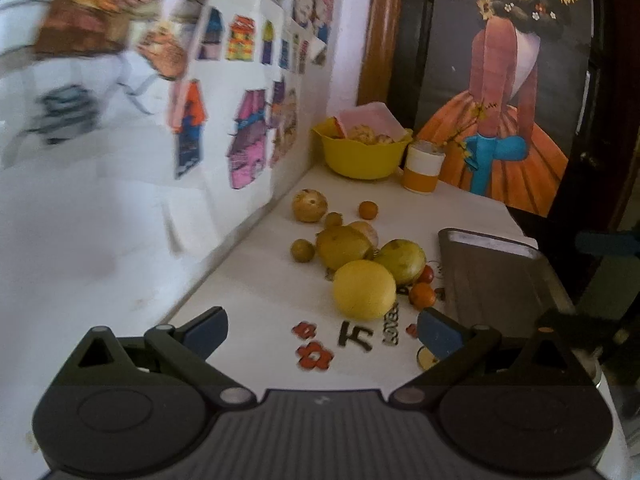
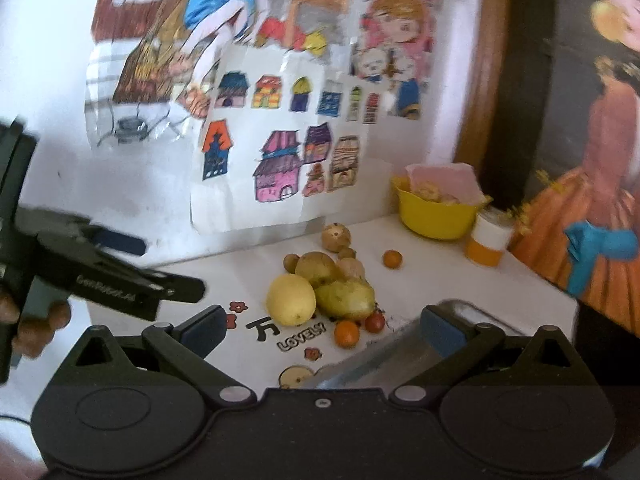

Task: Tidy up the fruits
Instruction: 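Grasp the large yellow lemon with the left gripper while the right gripper grasps an orange kumquat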

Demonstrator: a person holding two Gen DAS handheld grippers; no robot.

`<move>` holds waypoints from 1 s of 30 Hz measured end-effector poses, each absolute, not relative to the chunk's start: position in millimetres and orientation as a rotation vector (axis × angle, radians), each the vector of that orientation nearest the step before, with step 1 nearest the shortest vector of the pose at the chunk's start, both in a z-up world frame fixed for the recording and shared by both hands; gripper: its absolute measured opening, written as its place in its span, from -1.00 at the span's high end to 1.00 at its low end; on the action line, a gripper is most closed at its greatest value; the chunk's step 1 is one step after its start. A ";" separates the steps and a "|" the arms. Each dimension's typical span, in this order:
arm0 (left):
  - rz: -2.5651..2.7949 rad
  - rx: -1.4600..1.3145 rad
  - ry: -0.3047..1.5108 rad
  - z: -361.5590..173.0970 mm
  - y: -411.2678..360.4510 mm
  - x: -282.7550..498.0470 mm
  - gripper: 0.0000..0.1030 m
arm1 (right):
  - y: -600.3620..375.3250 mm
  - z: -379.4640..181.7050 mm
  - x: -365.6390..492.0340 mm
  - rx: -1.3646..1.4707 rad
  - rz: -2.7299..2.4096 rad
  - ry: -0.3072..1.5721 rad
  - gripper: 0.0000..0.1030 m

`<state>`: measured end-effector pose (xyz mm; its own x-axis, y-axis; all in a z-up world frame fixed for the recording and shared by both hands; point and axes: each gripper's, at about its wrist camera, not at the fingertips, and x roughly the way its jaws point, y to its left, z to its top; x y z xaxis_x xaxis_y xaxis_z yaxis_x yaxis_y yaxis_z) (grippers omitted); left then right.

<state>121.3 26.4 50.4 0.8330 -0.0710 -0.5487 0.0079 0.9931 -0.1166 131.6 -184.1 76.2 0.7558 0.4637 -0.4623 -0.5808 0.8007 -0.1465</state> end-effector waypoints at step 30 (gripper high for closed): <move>-0.163 -0.187 0.806 -8.8 2.1 241.0 -0.27 | -158.4 -23.0 273.7 -0.199 0.628 0.711 0.30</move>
<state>241.0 2.1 -8.8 0.6817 -0.2153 -0.6992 0.0733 0.9710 -0.2275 273.7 -158.4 -23.0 0.5842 0.4685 -0.6628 -0.5995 0.7995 0.0367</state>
